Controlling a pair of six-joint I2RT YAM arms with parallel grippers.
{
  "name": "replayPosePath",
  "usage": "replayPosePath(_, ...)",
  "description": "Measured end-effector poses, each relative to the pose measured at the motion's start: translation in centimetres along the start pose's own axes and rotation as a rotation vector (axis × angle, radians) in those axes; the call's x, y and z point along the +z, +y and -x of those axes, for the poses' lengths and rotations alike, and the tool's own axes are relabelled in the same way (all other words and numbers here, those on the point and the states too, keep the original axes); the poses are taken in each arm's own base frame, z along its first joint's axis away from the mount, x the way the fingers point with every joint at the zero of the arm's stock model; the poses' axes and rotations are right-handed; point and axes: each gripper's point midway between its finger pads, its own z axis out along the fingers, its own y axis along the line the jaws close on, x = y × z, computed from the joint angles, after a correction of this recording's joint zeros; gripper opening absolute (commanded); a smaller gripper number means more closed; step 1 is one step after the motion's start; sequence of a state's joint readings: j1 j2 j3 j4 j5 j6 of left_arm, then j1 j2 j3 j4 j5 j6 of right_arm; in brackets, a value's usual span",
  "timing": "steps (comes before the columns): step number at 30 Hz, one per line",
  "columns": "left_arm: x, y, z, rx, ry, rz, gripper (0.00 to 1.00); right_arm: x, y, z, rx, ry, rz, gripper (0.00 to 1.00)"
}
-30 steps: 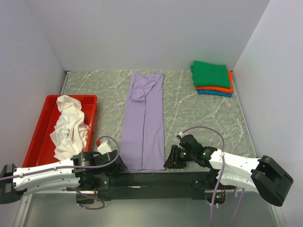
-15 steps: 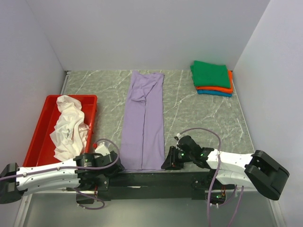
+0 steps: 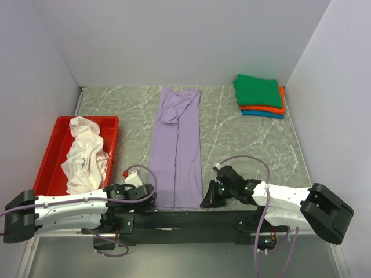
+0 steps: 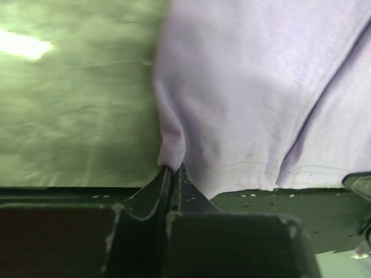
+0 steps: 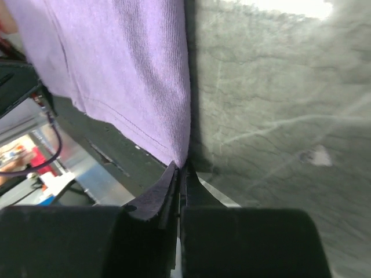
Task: Fold and stack the t-shirts
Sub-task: Fold the tshirt
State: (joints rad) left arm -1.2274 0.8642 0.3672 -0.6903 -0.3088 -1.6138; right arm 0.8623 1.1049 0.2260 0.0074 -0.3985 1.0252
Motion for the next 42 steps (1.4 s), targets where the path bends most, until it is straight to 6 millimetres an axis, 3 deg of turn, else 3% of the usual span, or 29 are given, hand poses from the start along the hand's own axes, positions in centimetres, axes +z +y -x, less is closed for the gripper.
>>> replayPosePath(7, 0.2, -1.8, -0.8, 0.1, 0.024, -0.012, 0.01, -1.1, -1.1, 0.6, -0.033, -0.041, -0.064, 0.0)
replayPosePath(13, -0.7, -3.4, -1.9, 0.162, 0.052, -0.051, 0.01, -2.5, -1.9, 0.5, -0.064, -0.074, -0.098, 0.0)
replayPosePath(21, -2.6, -6.3, -1.4, 0.167, 0.045, -0.131, 0.01, -4.3, 0.9, 1.9, -0.117, -0.103, -0.09, 0.0)
replayPosePath(26, -2.6, -7.1, 1.7, 0.137, -0.006, -0.141, 0.01, -5.2, 3.7, 4.2, -0.169, -0.142, -0.101, 0.0)
replayPosePath(31, -2.9, -8.8, 6.6, 0.104, -0.089, -0.156, 0.01, -5.6, 6.1, 8.1, -0.182, -0.195, -0.11, 0.0)
replayPosePath(36, -2.5, -11.5, 11.6, 0.086, -0.173, -0.165, 0.01, -4.9, 6.6, 12.9, -0.123, -0.242, -0.135, 0.0)
replayPosePath(42, 0.2, -12.7, 16.2, 0.041, -0.219, -0.114, 0.01, -3.2, 6.1, 18.6, -0.045, -0.284, -0.165, 0.0)
